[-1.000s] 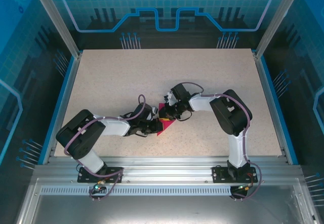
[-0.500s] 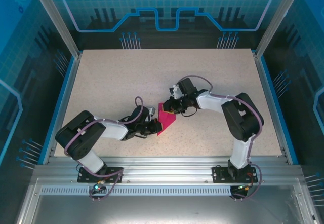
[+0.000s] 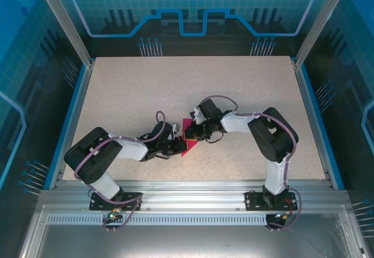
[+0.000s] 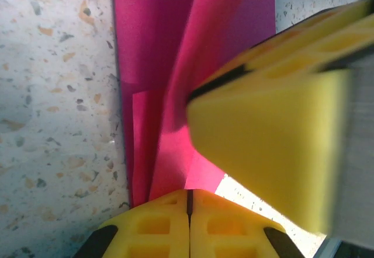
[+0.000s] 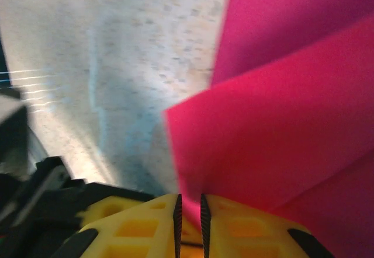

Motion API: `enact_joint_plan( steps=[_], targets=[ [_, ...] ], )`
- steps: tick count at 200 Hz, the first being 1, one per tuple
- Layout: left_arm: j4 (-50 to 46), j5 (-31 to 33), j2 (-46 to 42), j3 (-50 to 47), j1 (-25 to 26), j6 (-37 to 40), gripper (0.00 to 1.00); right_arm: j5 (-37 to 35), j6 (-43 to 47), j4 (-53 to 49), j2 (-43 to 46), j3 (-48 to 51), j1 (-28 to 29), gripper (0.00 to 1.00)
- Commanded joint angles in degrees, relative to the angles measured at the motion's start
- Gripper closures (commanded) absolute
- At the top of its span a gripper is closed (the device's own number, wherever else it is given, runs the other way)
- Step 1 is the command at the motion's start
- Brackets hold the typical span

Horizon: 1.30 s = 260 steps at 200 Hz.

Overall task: Fold a paper plane with a square sheet of paper (pick it up from the middle)
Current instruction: Fourth fold the wing at the center of the table.

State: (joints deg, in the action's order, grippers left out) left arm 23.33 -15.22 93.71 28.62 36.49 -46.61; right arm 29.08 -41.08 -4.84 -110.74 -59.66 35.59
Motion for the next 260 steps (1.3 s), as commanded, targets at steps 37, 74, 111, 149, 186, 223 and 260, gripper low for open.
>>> enact_joint_plan(
  steps=[37,74,111,149,186,223,260],
  targets=[
    [-13.72,3.89,6.96,-2.20,1.07,0.29,0.97,-7.28,1.37,-0.50,-2.12,-1.74,-2.04,0.83],
    [-13.31,4.08,7.10,-3.44,1.07,0.34,0.97,-6.99,2.57,-1.35,-2.54,-3.61,-4.51,0.82],
    [-13.35,3.97,7.33,-3.99,1.20,0.38,0.97,-6.40,3.98,-3.67,-3.52,-6.22,-6.06,0.82],
    [-13.49,3.89,7.33,-4.09,1.19,0.62,0.97,-5.53,4.16,-4.28,-5.58,-8.04,-7.95,0.81],
    [-13.40,3.89,7.32,-4.49,1.23,0.73,0.97,-5.27,4.28,-5.83,-6.24,-10.00,-9.21,0.81],
    [-13.49,3.93,7.47,-4.52,1.23,1.08,0.97,-5.97,4.25,-7.52,-7.42,-12.28,-9.52,0.80],
    [-13.49,3.83,7.34,-4.61,1.25,1.25,0.98,-6.32,3.30,-7.58,-10.22,-13.86,-10.37,0.80]
  ],
)
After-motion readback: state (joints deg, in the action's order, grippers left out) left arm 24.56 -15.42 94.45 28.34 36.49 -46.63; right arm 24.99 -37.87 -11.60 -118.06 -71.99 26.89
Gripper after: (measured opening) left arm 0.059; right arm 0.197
